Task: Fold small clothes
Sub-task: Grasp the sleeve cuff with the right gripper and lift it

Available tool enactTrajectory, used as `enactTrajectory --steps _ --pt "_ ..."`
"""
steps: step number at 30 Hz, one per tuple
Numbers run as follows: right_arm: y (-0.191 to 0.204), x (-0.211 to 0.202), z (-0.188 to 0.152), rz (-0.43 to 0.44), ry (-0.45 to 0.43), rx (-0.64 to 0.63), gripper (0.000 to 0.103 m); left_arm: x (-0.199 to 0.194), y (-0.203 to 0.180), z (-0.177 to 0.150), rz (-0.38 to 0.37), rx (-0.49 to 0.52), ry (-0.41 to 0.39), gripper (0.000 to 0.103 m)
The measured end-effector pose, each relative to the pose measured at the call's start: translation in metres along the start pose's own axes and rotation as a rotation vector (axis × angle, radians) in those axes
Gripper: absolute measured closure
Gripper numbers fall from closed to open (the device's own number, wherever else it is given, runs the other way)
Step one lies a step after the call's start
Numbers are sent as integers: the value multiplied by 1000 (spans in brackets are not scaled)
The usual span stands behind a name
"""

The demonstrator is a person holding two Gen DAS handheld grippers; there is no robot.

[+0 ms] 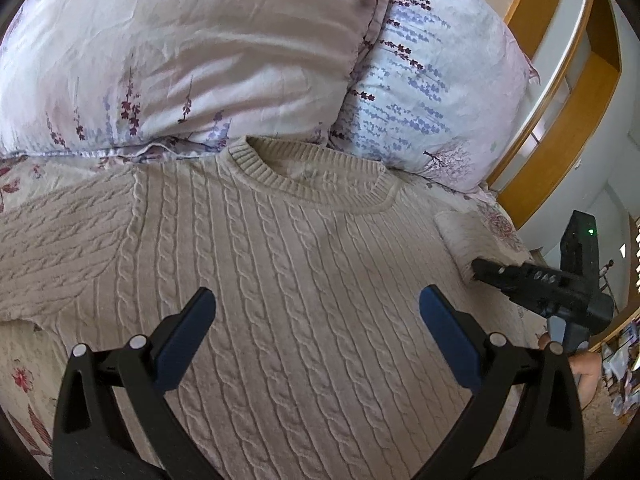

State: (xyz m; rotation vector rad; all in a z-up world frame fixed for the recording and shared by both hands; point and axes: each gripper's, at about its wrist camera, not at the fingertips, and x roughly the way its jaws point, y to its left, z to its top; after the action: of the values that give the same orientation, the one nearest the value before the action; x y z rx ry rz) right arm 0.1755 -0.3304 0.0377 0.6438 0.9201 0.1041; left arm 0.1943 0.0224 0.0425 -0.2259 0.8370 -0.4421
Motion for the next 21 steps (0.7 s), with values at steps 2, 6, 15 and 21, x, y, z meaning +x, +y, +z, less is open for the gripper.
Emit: enactTrajectory --steps 2,6,15,21 --pt "-14 -14 3 -11 -48 67 53 0 3 1 -13 -29 8 2" --pt "-52 -36 8 -49 -120 239 53 0 9 0 -22 -62 29 2" --pt "-65 -59 31 -277 -266 245 90 -2 31 -1 -38 -155 40 6" --pt "46 -58 31 -179 -332 -156 93 -6 50 -1 -58 -236 32 12"
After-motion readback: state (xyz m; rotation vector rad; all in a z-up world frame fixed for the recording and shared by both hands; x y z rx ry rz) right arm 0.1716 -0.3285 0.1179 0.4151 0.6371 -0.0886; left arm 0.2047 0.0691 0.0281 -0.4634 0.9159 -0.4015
